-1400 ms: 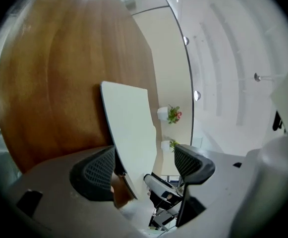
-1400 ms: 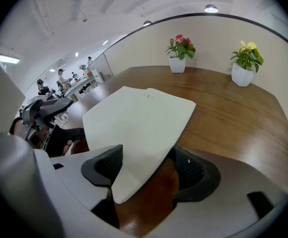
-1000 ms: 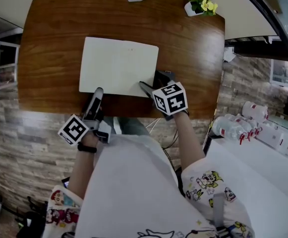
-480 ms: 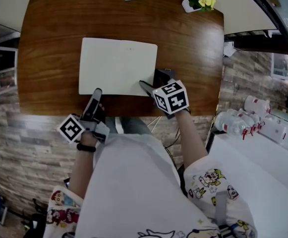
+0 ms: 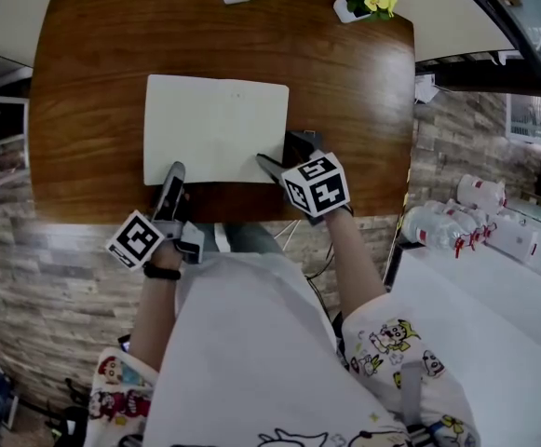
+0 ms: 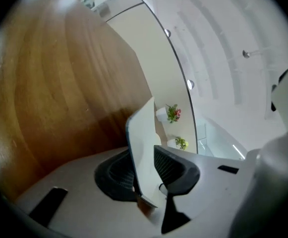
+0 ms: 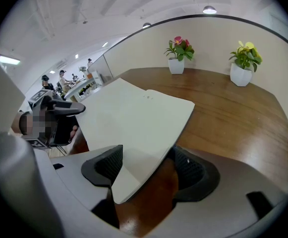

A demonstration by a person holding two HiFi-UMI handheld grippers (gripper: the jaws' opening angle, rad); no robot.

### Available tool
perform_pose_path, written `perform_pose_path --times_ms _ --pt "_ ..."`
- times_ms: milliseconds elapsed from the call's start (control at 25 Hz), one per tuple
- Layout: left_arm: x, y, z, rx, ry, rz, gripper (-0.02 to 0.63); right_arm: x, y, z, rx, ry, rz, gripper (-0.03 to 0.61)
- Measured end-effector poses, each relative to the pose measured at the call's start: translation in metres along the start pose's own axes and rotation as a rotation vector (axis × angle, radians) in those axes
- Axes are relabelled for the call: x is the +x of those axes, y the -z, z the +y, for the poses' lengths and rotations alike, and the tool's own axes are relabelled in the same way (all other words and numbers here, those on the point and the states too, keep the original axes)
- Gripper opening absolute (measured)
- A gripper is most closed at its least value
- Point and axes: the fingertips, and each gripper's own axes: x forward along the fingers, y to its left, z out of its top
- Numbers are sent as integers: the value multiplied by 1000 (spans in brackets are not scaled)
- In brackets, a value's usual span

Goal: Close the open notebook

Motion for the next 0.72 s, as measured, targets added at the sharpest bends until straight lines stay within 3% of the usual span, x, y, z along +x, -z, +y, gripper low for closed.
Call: perform_pose_path --times_ms 40,120,240,720 --pt "0 -4 0 5 -5 -15 55 0 0 0 0 0 -1 304" --pt "3 -10 -1 39 -19 -20 29 0 1 -1 3 2 -2 304" --pt "4 -11 -2 105 -28 -4 20 2 1 -3 8 3 -1 304" --pt "4 -7 -19 206 -9 45 11 0 0 -4 29 19 -71 304"
